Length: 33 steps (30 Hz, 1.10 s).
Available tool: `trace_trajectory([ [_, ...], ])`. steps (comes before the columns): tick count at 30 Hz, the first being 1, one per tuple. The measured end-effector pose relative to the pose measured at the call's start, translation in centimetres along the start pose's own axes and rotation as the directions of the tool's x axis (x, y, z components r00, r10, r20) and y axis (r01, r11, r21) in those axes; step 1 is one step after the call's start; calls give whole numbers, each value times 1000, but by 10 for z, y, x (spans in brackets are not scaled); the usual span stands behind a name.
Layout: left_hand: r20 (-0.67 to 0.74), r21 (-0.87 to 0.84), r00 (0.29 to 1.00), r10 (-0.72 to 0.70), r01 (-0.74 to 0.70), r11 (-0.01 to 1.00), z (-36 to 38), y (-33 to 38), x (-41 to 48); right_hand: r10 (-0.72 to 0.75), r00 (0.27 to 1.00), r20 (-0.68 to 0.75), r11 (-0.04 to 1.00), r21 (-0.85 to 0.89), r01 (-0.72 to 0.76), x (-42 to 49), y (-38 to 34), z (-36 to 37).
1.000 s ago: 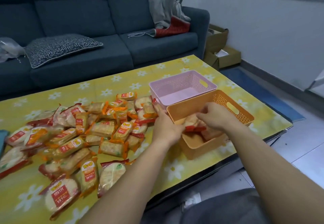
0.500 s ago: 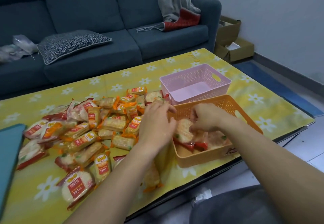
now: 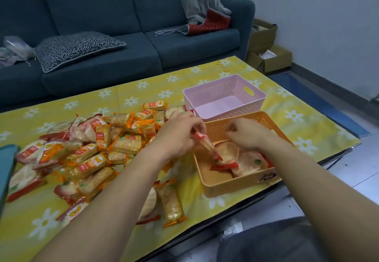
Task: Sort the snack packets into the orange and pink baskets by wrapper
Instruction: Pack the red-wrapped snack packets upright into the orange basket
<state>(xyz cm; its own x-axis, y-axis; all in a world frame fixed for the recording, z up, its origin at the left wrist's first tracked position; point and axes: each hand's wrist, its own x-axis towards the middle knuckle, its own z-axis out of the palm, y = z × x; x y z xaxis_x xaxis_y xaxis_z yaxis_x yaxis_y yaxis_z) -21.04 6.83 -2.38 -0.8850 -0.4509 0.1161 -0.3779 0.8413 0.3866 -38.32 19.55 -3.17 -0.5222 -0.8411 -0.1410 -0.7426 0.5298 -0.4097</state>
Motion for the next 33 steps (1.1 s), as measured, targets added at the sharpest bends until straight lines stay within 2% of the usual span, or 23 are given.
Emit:
trace_trajectory([
  [1,-5,-14,1000,13,-13,1000,-1,1,-1,12,997,81,994,-107,-3,0,-1,4],
  [3,-3,-112,1000,12,-13,994,0,0,-2,52,979,199,982,-189,-14,-1,-4,11],
  [5,-17,-232,1000,-18,14,973,2,-4,-3,56,980,192,977,-215,-14,-2,-8,11],
  [7,-48,-254,999,-24,11,967,4,-6,-3,45,986,159,980,-197,-12,1,-7,7],
  [8,-65,-203,998,-15,2,979,3,-6,-3,38,987,158,981,-195,-7,1,-8,5],
  [10,-119,15,993,28,-26,1000,0,-4,-3,53,982,181,971,-241,-8,-2,-14,6],
  [12,-154,248,981,116,-76,966,-4,1,-4,57,979,194,947,-322,9,-6,-19,13],
  [14,-124,421,974,190,-121,899,-3,8,-3,43,979,198,936,-351,29,-7,-25,21],
  [16,-47,509,978,202,-150,848,5,15,-1,29,984,174,937,-348,34,-5,-29,22],
  [19,87,500,989,120,-148,853,9,16,2,13,994,108,981,-193,8,1,-26,14],
  [21,153,413,987,54,-113,903,9,12,3,29,996,89,1000,-8,-28,2,-21,8],
  [23,177,287,984,-13,-39,957,8,8,5,41,998,51,995,94,-46,0,-17,4],
  [25,172,185,983,-68,36,982,7,8,6,47,998,-31,996,82,-44,-3,-17,7],
  [28,153,265,984,-93,50,963,11,9,4,35,993,-115,997,74,-27,-4,-28,19],
  [31,113,334,991,-68,26,942,22,11,1,-18,1000,-10,982,190,20,-4,-41,24],
  [33,92,323,995,-38,7,946,26,13,1,-12,999,46,942,337,-4,-7,-42,19],
])
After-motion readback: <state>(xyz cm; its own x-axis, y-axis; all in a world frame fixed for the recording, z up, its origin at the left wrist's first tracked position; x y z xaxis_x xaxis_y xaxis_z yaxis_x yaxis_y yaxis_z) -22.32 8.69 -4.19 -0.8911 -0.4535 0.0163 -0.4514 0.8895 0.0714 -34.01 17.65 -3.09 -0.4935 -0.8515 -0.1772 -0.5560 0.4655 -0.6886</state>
